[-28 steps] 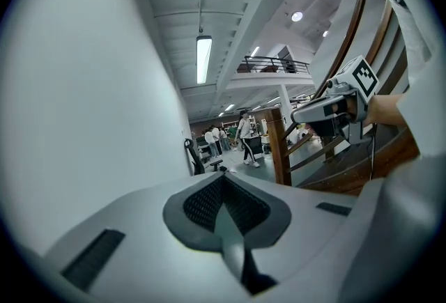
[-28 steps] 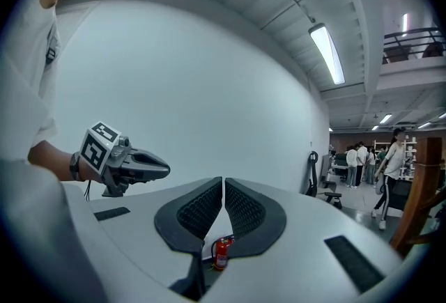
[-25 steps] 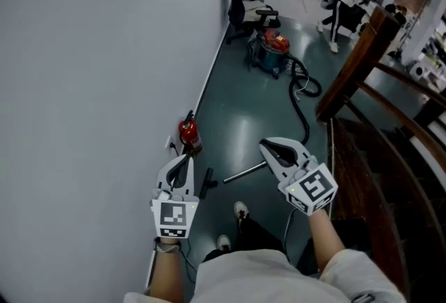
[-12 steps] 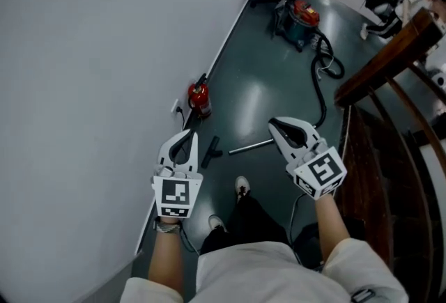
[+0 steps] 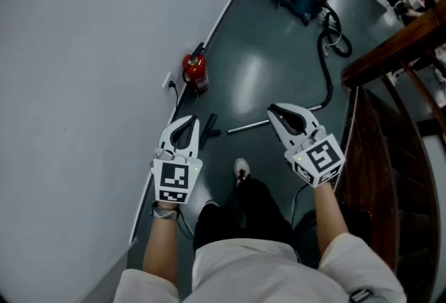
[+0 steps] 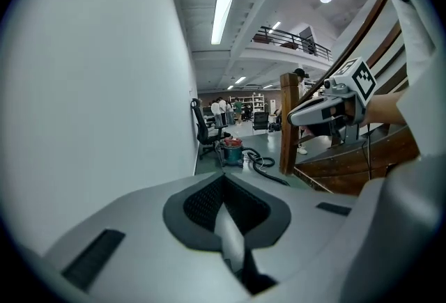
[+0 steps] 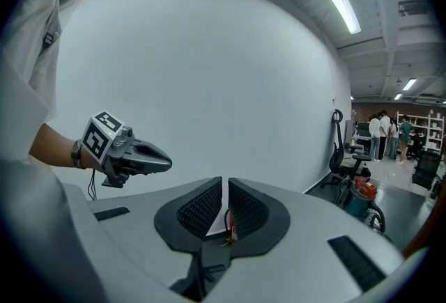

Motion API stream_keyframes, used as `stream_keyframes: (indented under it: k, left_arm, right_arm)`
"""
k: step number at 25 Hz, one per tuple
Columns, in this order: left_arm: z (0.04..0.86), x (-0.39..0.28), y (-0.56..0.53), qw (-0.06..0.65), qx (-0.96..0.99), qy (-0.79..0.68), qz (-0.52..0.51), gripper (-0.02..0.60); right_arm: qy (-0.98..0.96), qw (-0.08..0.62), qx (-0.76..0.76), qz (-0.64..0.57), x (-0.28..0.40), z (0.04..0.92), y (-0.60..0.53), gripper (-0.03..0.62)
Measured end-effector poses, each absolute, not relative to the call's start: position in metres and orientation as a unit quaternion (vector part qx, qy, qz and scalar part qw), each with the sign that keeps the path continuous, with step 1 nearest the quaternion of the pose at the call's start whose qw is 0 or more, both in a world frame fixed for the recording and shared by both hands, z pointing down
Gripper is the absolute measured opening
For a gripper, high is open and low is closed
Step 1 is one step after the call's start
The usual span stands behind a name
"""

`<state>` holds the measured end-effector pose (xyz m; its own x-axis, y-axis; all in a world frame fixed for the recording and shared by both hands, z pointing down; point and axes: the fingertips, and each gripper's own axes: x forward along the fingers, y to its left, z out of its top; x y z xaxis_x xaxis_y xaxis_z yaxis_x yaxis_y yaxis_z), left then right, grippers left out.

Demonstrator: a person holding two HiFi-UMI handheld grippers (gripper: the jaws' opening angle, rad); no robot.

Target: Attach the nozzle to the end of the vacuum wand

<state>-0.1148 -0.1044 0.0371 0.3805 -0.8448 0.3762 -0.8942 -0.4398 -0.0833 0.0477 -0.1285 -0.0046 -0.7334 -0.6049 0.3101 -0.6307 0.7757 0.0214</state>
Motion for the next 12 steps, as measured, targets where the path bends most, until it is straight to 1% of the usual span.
stream_keyframes:
  k: [12]
  left_arm:
    - [0.146,-0.13,-0.147,0.072,0.83,-0.522,0.185,0.0]
  right_arm:
    - [-0.938,0.164,0.302,0.04,0.017,0.114,-0.165,0.031]
